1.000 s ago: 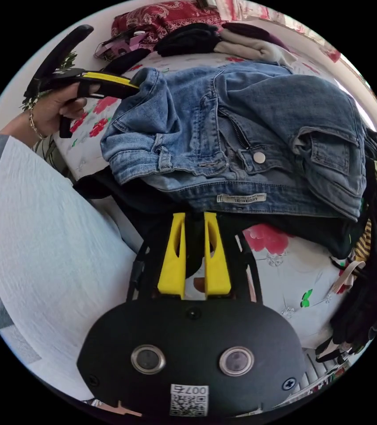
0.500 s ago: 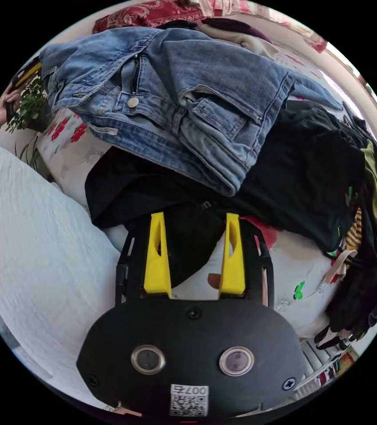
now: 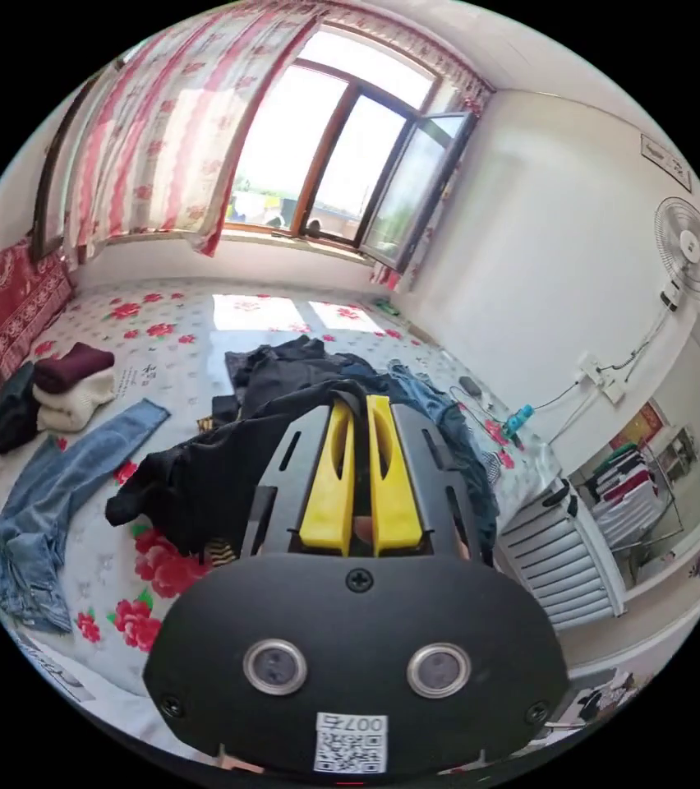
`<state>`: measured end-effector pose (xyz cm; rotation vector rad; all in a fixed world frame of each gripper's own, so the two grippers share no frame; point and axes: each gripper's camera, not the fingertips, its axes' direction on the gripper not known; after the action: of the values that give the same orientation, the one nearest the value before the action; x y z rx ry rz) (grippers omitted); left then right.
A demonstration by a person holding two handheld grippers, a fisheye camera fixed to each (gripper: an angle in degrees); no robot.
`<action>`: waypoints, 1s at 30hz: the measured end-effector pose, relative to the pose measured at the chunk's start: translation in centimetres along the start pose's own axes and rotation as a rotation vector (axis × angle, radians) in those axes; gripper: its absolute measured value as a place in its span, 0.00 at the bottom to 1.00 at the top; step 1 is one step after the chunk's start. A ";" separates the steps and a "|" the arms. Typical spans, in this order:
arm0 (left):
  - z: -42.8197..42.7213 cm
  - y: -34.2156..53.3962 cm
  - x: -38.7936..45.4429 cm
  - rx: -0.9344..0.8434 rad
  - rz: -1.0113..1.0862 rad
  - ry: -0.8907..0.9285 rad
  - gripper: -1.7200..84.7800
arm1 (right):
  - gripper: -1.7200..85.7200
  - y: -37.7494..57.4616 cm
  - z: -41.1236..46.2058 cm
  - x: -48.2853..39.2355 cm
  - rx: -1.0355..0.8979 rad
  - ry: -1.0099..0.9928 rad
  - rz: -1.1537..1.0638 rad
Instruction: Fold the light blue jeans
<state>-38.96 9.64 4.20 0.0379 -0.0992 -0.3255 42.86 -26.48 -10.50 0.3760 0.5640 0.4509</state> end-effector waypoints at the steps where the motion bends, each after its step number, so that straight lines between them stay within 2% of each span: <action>1: -0.5 0.6 -0.4 -0.002 -0.030 -0.033 0.06 | 0.08 -1.6 -0.6 2.7 0.000 0.154 0.066; 2: -0.9 0.9 -0.6 0.004 -0.041 -0.059 0.06 | 0.09 -2.3 -1.4 4.4 0.013 0.254 0.144; 3: -1.8 1.4 -0.6 0.022 -0.048 -0.123 0.07 | 0.09 -2.4 -1.9 4.8 0.029 0.264 0.162; 4: -2.8 1.7 -0.1 0.043 -0.041 -0.191 0.07 | 0.10 -2.0 -2.9 4.6 0.085 0.219 0.167; 6: -4.4 1.7 1.6 0.110 -0.003 -0.217 0.08 | 0.10 -0.4 -2.9 2.1 0.152 0.078 0.124; 8: -5.1 1.0 5.1 0.140 0.123 -0.070 0.09 | 0.12 2.4 0.3 -4.2 0.095 -0.189 0.010; 9: -4.9 0.5 8.4 0.130 0.228 0.059 0.10 | 0.12 3.1 1.5 -6.1 0.062 -0.260 -0.021; 11: -3.7 -0.2 14.2 0.062 0.388 0.273 0.13 | 0.13 6.2 6.4 -14.6 -0.109 -0.528 -0.133; 12: -2.5 -0.3 18.5 -0.006 0.492 0.397 0.15 | 0.13 6.9 7.5 -16.7 -0.155 -0.579 -0.147; 13: -1.4 -0.1 23.0 -0.078 0.614 0.480 0.17 | 0.14 8.1 9.5 -20.6 -0.242 -0.677 -0.170; 14: -0.9 0.0 25.1 -0.104 0.669 0.490 0.18 | 0.14 9.0 11.1 -24.3 -0.310 -0.769 -0.186; 17: 2.0 0.8 33.2 -0.202 0.906 0.336 0.20 | 0.15 9.6 14.1 -31.8 -0.454 -0.922 -0.192; 18: 3.2 1.4 35.0 -0.233 1.006 0.229 0.18 | 0.15 9.5 14.5 -32.9 -0.471 -0.945 -0.189; 20: 2.3 2.0 34.7 -0.158 1.087 0.244 0.13 | 0.16 8.9 16.7 -37.1 -0.545 -1.000 -0.189; 22: 1.6 2.8 31.9 -0.197 1.096 0.247 0.07 | 0.17 8.3 18.7 -39.6 -0.601 -1.006 -0.181; 24: 1.8 4.2 28.8 -0.277 1.094 0.174 0.05 | 0.17 7.9 20.9 -41.6 -0.654 -0.983 -0.165; 28: 2.0 6.1 20.1 -0.397 0.869 -0.057 0.03 | 0.17 8.3 24.4 -44.7 -0.736 -0.872 -0.126; 30: 2.3 6.1 17.6 -0.448 0.750 -0.073 0.03 | 0.13 9.2 24.6 -45.5 -0.771 -0.813 -0.154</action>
<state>-20.64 9.73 8.46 -0.4478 -0.1039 0.4063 20.17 -47.01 32.20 -0.2364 -0.3823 0.2996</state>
